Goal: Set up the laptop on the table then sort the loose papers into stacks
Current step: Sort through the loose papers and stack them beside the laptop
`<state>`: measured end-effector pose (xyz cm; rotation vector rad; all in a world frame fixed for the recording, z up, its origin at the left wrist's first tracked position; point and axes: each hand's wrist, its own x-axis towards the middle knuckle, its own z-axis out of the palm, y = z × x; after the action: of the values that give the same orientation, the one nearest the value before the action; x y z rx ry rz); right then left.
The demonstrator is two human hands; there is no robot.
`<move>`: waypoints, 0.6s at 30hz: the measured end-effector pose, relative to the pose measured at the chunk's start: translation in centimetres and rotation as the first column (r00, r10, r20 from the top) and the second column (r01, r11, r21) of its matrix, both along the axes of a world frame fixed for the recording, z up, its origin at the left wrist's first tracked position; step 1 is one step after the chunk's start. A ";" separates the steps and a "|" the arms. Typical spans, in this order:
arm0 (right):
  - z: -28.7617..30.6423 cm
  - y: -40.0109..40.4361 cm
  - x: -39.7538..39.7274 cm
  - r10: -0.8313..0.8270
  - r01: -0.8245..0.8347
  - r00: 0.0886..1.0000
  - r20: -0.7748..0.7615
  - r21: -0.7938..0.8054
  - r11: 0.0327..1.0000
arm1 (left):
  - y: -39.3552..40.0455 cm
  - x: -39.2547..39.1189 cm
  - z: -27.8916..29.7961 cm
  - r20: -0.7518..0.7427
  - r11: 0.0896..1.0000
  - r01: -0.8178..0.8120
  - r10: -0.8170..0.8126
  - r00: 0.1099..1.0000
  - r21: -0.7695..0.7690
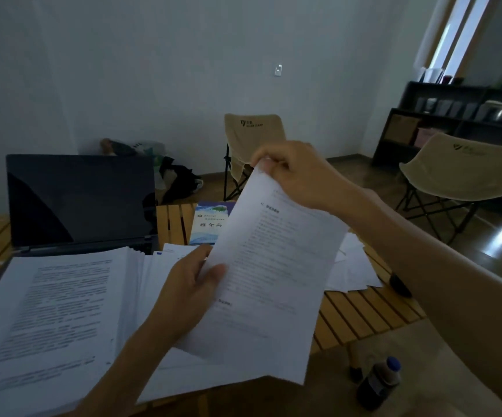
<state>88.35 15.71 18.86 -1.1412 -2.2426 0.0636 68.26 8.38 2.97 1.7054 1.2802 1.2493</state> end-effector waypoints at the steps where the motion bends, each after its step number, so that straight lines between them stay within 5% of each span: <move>1: -0.2 0.2 0.1 -0.001 0.000 1.000 -0.018 -0.066 0.998 | -0.1 -0.1 -0.2 0.022 1.000 -0.004 0.004 1.000 -0.018; 5: -0.7 0.5 2.8 -0.174 0.154 0.980 -0.093 -0.191 0.969 | -0.3 -0.8 0.1 0.212 0.999 0.010 -0.002 0.977 -0.036; 7: -2.5 0.4 4.0 -0.254 0.177 0.898 -0.358 -0.234 0.956 | 0.0 -1.3 0.0 0.245 1.000 0.006 0.000 0.969 -0.022; 11: -7.9 0.3 5.0 -0.241 -0.181 0.735 -0.633 -0.526 0.831 | 0.7 -1.2 -0.4 0.233 1.000 -0.018 0.013 0.972 0.019; 18: -9.9 0.0 2.4 -0.162 -0.253 0.609 -0.777 -0.383 0.888 | 2.0 -1.4 -2.3 0.122 0.991 -0.131 0.130 0.984 0.001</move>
<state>90.78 15.70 9.01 -0.9814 -1.4365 0.9958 66.88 10.39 0.64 1.5464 1.3320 1.4142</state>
